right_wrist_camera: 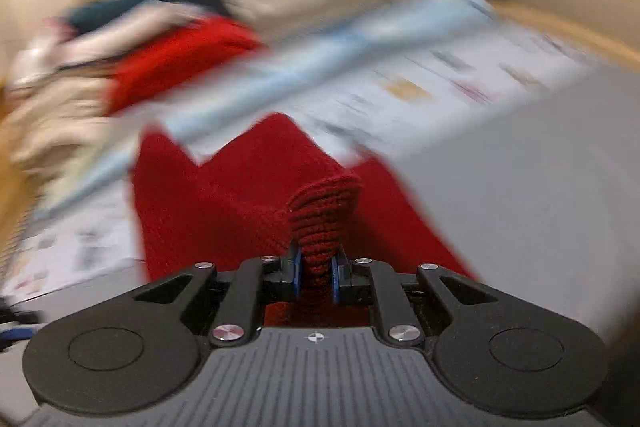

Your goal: Fold small clothes

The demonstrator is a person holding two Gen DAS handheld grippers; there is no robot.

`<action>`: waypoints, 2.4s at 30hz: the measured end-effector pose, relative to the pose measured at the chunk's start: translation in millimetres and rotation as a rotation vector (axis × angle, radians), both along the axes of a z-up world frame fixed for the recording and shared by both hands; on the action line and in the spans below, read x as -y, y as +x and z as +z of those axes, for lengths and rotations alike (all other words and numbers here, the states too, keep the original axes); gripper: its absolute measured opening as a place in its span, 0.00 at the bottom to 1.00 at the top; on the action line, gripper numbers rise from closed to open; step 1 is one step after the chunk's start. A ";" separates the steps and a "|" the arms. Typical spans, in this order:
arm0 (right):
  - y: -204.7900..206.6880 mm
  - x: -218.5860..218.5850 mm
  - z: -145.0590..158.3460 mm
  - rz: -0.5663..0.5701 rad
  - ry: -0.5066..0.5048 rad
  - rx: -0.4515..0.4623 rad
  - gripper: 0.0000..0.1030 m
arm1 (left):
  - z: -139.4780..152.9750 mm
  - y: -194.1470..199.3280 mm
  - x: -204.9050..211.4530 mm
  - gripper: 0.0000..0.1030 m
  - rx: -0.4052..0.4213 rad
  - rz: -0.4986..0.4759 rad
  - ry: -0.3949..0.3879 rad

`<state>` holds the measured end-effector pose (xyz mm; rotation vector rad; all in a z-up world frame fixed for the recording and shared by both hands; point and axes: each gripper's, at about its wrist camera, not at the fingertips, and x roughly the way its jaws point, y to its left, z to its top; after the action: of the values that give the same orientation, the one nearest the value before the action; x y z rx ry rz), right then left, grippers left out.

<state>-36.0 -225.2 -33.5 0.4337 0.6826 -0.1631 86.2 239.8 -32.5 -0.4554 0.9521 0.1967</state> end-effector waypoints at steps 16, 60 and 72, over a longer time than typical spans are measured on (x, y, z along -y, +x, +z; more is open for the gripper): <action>73.7 91.3 13.4 0.274 0.086 -0.080 0.54 | -8.3 20.4 49.8 0.40 -0.035 -0.092 0.049; 115.4 105.9 -37.1 0.356 0.040 -0.137 0.19 | -57.0 16.1 287.2 0.46 -0.212 -0.749 0.062; 89.1 105.3 -39.9 0.571 0.013 -0.211 0.31 | -42.5 11.9 276.1 0.46 -0.219 -0.797 -0.022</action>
<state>53.1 -330.5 -73.4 0.2210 0.9895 0.3397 98.1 -36.3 -74.9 -0.0479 1.2819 -0.4955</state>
